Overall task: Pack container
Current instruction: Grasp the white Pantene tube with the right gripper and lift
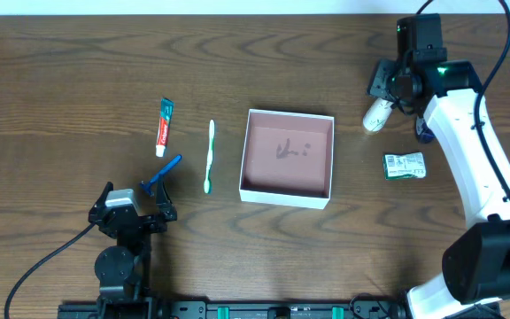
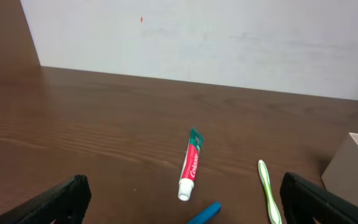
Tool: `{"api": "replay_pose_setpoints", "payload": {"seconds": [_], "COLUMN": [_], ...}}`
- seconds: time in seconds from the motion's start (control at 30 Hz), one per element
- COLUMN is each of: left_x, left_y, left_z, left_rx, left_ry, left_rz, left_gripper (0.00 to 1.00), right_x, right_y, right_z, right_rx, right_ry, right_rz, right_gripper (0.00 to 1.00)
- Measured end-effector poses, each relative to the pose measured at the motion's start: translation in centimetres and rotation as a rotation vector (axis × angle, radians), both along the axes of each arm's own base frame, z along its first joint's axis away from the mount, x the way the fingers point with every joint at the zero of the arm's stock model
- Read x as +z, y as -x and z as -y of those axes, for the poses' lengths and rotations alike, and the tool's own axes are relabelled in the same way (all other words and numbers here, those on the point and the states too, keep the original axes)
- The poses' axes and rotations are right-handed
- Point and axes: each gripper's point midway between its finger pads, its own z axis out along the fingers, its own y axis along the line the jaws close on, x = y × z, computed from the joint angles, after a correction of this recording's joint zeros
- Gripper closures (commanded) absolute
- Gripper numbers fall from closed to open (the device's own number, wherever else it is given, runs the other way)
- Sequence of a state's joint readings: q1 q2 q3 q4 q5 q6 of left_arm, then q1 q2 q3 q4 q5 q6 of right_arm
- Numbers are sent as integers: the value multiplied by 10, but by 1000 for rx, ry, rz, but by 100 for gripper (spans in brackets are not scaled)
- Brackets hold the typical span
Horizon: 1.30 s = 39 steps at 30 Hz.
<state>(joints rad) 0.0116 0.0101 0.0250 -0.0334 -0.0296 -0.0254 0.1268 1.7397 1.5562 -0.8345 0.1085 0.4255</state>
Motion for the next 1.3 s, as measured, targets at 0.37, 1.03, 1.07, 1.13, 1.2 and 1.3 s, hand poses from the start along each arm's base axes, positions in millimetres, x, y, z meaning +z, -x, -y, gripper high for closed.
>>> {"api": "replay_pose_setpoints", "payload": {"seconds": [0.37, 1.03, 1.07, 1.13, 1.2, 1.3], "left_x": [0, 0, 0, 0, 0, 0], "left_y": [0, 0, 0, 0, 0, 0], "left_z": [0, 0, 0, 0, 0, 0], "left_rx": [0, 0, 0, 0, 0, 0], "left_ry": [0, 0, 0, 0, 0, 0], "left_rz": [0, 0, 0, 0, 0, 0], "left_gripper": [2, 2, 2, 2, 2, 2], "right_x": [-23, -2, 8, 33, 67, 112], "right_y": [-5, 27, 31, 39, 49, 65], "right_z": [11, 16, 14, 7, -2, -18], "right_rx": [-31, 25, 34, 54, 82, 128], "right_ry": [8, 57, 57, 54, 47, 30], "right_rz": [-51, -106, -87, -32, 50, 171], "right_gripper": [93, 99, 99, 99, 99, 99]}}
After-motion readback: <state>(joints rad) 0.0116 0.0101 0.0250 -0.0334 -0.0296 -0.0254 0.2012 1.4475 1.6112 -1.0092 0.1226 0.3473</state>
